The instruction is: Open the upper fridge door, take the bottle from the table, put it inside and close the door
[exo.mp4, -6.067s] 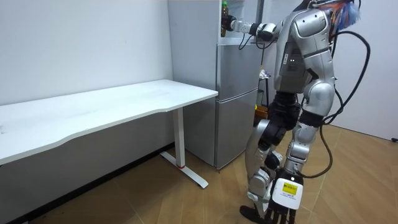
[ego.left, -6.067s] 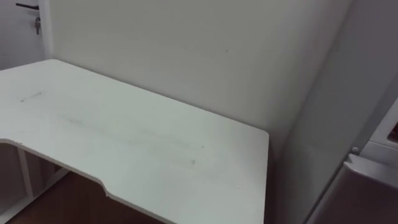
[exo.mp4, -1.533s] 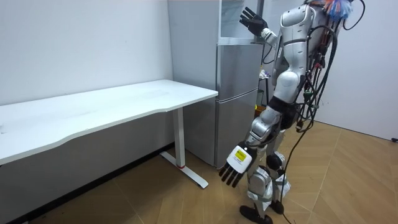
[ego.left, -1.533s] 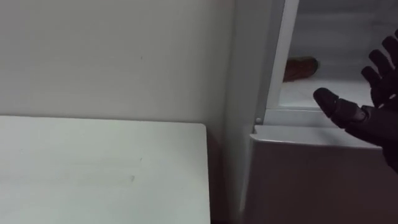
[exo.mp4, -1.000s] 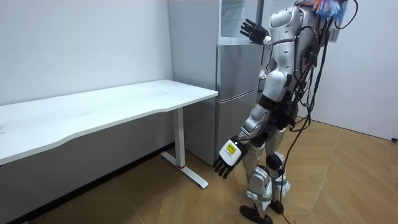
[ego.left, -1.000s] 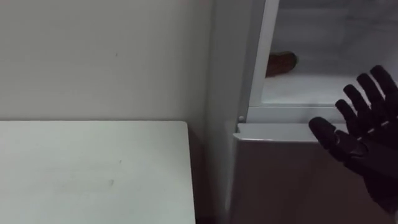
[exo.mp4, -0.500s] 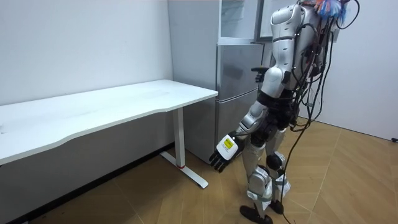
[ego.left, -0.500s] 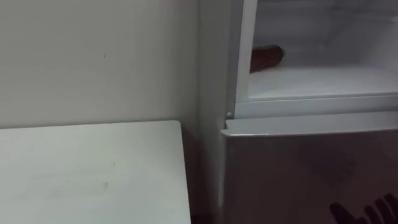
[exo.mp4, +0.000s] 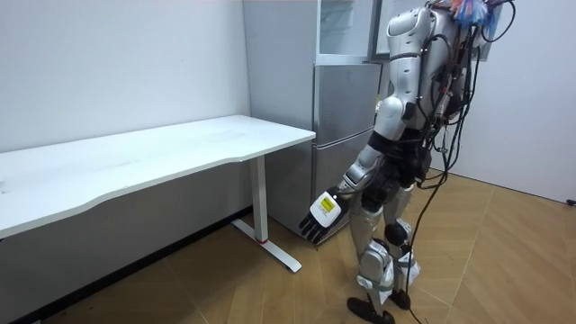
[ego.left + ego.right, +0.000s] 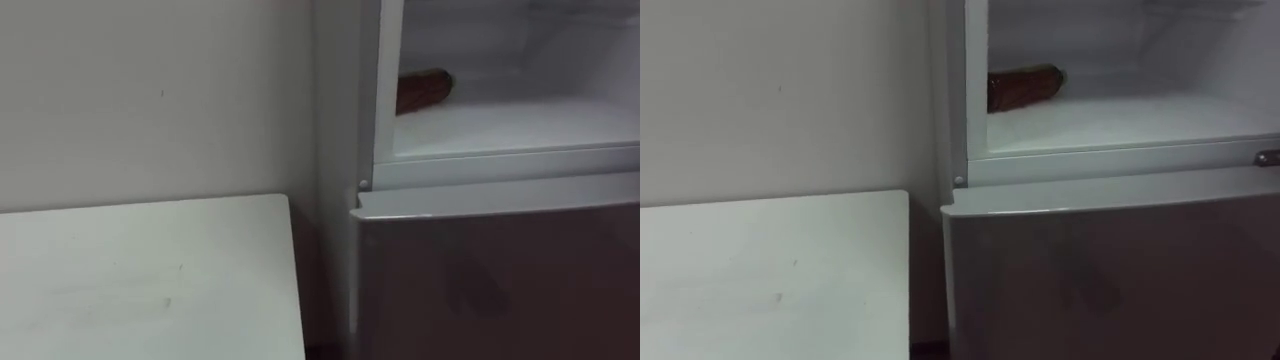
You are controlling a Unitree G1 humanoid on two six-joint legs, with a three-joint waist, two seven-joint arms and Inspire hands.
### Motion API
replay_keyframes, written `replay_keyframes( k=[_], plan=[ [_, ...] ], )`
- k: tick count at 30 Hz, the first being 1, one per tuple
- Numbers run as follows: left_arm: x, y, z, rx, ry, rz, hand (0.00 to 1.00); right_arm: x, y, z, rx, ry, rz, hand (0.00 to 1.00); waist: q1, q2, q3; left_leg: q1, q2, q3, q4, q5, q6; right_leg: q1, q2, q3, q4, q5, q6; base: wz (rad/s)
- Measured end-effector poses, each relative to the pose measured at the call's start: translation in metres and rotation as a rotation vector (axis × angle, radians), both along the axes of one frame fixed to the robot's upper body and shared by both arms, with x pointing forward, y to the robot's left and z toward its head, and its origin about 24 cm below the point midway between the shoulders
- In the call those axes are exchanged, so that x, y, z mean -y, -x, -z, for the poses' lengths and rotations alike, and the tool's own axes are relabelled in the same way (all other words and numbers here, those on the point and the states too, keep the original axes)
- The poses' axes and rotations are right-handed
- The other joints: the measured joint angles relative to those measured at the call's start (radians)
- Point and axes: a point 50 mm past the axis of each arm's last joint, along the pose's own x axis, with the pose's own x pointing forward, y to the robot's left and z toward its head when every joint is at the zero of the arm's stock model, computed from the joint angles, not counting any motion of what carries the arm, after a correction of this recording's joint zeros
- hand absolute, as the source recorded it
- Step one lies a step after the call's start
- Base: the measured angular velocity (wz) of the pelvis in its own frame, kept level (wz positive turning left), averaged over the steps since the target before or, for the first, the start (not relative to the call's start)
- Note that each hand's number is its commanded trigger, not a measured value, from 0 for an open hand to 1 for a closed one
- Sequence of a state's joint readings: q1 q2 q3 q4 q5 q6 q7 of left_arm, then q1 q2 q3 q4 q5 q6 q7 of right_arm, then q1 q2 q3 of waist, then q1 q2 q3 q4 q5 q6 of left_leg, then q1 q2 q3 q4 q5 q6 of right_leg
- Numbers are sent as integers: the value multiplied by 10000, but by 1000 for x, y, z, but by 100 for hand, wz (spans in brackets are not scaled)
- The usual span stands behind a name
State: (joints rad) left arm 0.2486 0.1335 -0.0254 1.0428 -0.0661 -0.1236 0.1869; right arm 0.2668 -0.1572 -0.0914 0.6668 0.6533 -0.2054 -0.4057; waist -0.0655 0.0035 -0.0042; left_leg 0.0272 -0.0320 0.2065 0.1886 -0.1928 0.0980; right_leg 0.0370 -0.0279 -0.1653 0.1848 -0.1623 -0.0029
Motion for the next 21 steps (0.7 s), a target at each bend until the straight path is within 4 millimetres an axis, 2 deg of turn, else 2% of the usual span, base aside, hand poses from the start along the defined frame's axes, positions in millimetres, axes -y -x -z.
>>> replay_keyframes(
  k=[5,10,16,21],
  plan=[
    [0,1,0,88,32,-116,0,0,30,20,-1383,-476,304,0,-120,-50,0,33,-1,1,-82,-14,-24,14,6,-16,-5,-43,-12,0],
    [0,5,0,-4,91,-122,0,-2,48,29,-1336,-1578,1066,0,-155,-67,21,226,-7,32,-195,-34,-60,170,11,-14,-44,-104,-33,0],
    [0,6,0,-49,225,-99,0,-1,48,31,-521,-2576,2367,0,-215,-75,36,339,-9,-1,-229,-46,-79,317,34,-11,-139,-127,-32,1],
    [-1,7,0,-17,372,-294,0,0,45,32,-316,-2753,2689,0,-217,-118,33,347,-5,3,-230,-52,-91,313,46,4,-145,-132,-39,0]
  ],
)
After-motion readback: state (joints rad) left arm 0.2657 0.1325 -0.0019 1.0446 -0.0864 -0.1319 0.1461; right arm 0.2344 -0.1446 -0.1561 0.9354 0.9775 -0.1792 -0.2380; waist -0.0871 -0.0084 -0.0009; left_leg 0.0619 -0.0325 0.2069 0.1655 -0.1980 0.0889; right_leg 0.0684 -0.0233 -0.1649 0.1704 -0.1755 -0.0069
